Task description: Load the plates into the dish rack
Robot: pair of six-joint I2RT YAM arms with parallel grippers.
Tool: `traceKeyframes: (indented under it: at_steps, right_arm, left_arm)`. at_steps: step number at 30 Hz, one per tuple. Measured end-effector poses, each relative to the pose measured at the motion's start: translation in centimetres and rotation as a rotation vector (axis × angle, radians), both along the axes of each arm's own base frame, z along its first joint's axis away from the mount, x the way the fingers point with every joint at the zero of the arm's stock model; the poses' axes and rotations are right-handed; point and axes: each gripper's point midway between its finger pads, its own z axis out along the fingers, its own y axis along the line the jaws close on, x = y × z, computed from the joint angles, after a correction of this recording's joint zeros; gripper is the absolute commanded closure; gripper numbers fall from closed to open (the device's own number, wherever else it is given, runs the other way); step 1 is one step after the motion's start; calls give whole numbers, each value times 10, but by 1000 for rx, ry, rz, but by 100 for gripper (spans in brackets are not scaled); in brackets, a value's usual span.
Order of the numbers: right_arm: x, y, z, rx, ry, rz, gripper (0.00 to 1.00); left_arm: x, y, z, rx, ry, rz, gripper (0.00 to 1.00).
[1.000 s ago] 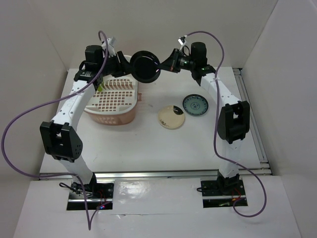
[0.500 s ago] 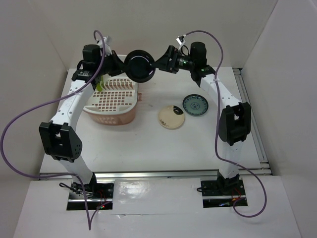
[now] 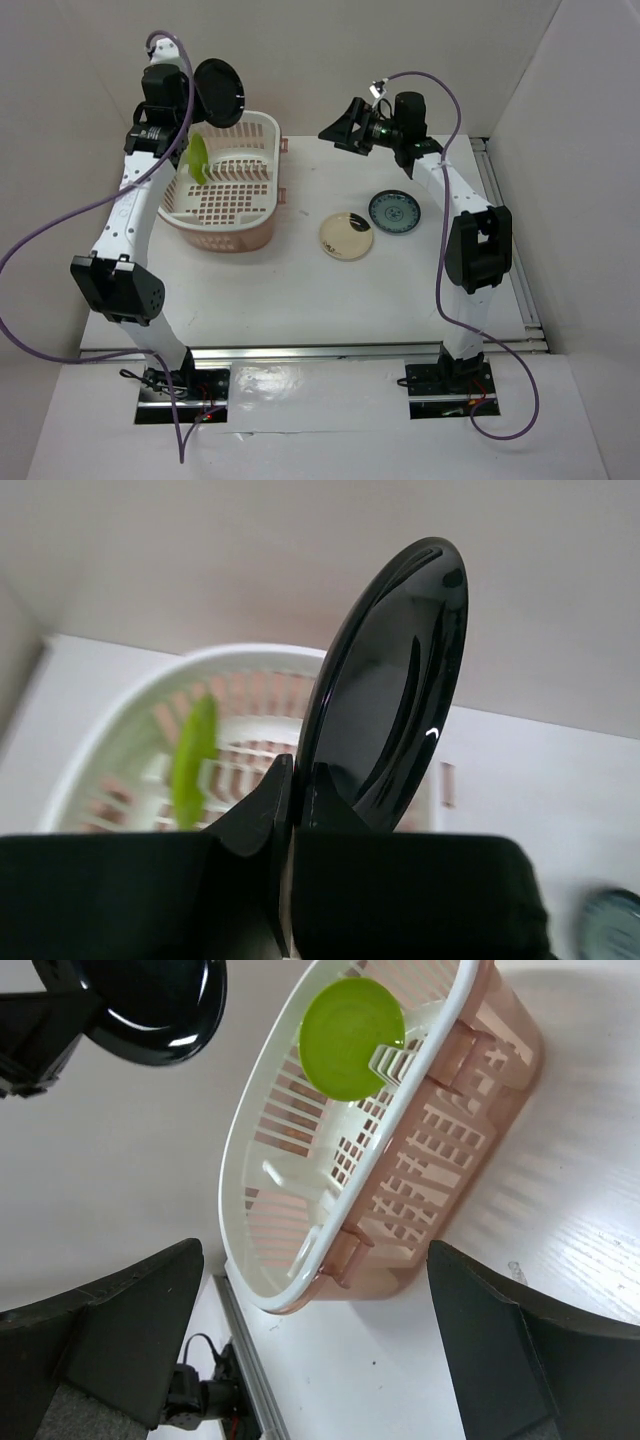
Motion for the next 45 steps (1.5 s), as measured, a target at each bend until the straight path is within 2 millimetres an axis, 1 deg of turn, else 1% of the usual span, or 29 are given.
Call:
traceKeyframes:
  at_steps: [2, 4, 8, 11, 13, 19, 25, 30, 37, 40, 45]
  right_arm:
    - [-1, 0, -5, -3, 12, 0, 0]
    - [-1, 0, -8, -4, 20, 0, 0]
    - [-3, 0, -14, -7, 32, 2, 0]
    - [-4, 0, -16, -8, 37, 3, 0]
    - [-5, 0, -17, -8, 40, 6, 0]
    - [-5, 0, -17, -7, 39, 9, 0]
    - [-6, 0, -17, -6, 41, 13, 0]
    - [-6, 0, -17, -5, 40, 17, 0]
    - [-6, 1, -18, -1, 48, 20, 0]
    - [-7, 1, -18, 3, 57, 22, 0]
    - [-7, 2, -20, 7, 66, 24, 0]
  left_arm:
    - [5, 11, -3, 72, 0, 63, 100]
    - [10, 17, -11, 145, 17, 111, 100]
    - [22, 15, -39, 294, 76, 168, 100]
    - [30, 12, -53, 381, 101, 191, 100]
    - [32, 14, -60, 426, 108, 216, 100]
    - [37, 30, -77, 568, 125, 282, 100]
    - [43, 37, -91, 641, 136, 301, 100]
    - [43, 38, -106, 660, 154, 296, 100]
    - [45, 38, -123, 678, 170, 292, 100]
    - [45, 41, -131, 683, 184, 291, 100]
    - [45, 54, -139, 684, 203, 311, 100]
